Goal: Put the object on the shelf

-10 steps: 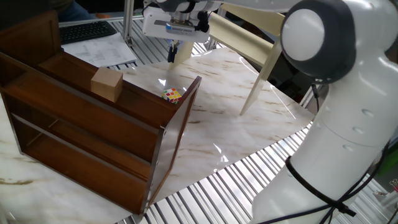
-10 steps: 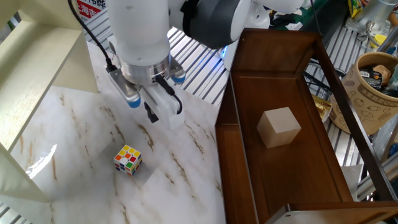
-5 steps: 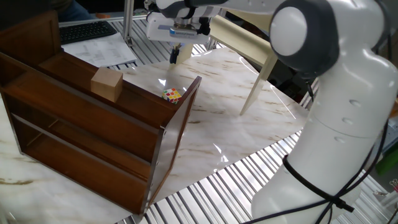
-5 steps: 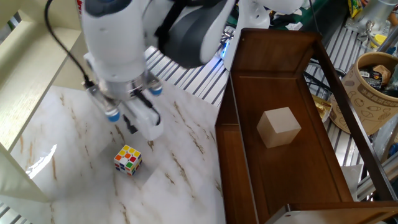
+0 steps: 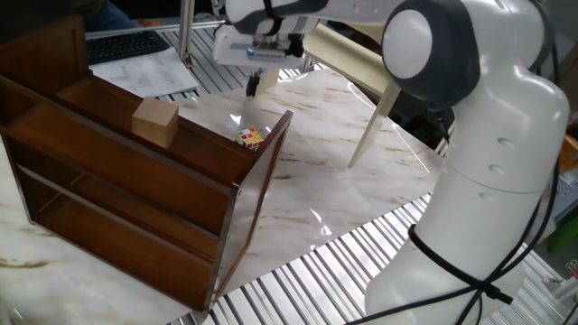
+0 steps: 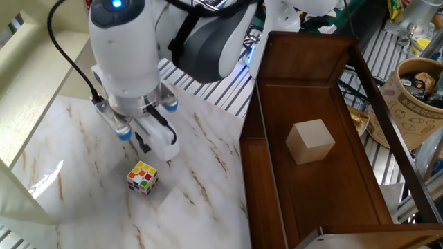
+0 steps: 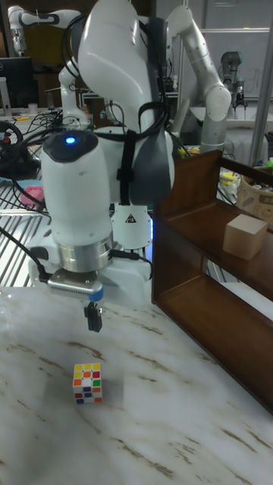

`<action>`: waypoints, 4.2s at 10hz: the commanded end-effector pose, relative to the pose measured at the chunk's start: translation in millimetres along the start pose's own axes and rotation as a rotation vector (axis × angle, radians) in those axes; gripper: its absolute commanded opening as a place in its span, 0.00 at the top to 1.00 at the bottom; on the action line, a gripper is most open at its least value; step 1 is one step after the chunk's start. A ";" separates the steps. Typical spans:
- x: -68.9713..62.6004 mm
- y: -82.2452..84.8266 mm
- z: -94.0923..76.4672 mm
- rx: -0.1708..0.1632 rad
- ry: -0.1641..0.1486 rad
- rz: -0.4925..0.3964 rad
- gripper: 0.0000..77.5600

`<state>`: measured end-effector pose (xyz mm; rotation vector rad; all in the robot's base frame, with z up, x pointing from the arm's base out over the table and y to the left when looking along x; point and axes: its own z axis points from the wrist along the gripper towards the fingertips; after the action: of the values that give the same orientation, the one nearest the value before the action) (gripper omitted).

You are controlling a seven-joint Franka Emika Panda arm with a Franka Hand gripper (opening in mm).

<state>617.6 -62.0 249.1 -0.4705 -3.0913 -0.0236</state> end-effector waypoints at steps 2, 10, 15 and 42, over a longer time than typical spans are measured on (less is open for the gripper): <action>-5.0 11.9 33.1 -0.001 -0.022 -0.003 1.00; -11.0 7.6 56.3 -0.011 -0.027 -0.030 1.00; -11.6 -1.3 72.0 -0.017 -0.037 -0.071 1.00; -8.6 -16.4 119.2 0.002 -0.057 -0.278 0.01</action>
<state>619.8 -74.7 139.6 -0.1426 -3.1749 -0.0175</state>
